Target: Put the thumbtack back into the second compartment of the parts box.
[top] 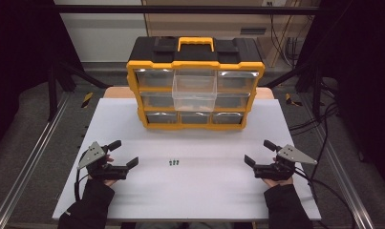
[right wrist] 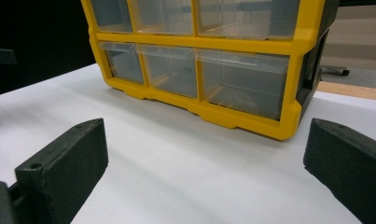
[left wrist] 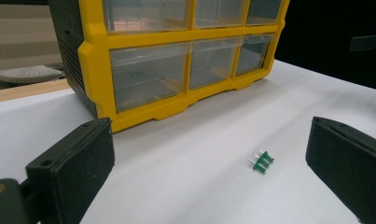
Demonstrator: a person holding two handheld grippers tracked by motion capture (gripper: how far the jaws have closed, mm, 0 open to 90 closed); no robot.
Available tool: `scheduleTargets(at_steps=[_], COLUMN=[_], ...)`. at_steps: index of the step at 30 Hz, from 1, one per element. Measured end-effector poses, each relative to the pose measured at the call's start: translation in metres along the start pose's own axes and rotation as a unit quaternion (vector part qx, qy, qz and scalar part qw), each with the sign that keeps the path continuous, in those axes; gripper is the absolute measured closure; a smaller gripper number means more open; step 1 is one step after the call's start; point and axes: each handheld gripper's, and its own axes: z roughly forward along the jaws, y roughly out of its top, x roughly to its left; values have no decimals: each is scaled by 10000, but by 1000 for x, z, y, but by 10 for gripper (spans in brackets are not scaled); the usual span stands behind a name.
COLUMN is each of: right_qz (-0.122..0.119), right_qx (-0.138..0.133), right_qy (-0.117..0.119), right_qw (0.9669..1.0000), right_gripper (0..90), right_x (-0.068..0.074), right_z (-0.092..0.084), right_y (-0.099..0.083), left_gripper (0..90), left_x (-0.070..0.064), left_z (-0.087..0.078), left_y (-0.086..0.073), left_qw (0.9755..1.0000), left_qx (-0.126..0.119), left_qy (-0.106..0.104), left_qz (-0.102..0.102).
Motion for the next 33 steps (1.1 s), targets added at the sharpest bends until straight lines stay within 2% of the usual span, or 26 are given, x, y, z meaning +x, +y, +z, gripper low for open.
scheduleTargets(at_steps=[13,20,26,28,30,31,33], right_qz=[47,13,-35,-18,12,1,12], right_qx=[-31,-7,-1,0,0,-20,-12], right_qy=[-1,-10,-34,-37,-41,-33,-33], right_qw=[10000,10000,10000,10000,10000,10000,10000], right_gripper=[3,3,3,3,3,4,4], right_x=[1,1,1,2,2,2,2], right_z=[-1,0,0,0,0,0,0], right_y=[1,1,0,1,1,1,1], left_gripper=[12,15,16,16,17,18,19], left_x=[-5,-13,-24,-28,-31,-38,-41], left_z=[3,14,32,37,40,47,50], left_y=[9,14,19,21,22,24,24], left_qw=[9998,9998,9991,9988,9987,9985,9982], left_qx=[-101,88,355,416,445,527,587], left_qy=[70,68,100,36,27,35,41], left_qz=[-143,-192,-225,-261,-254,-172,-134])
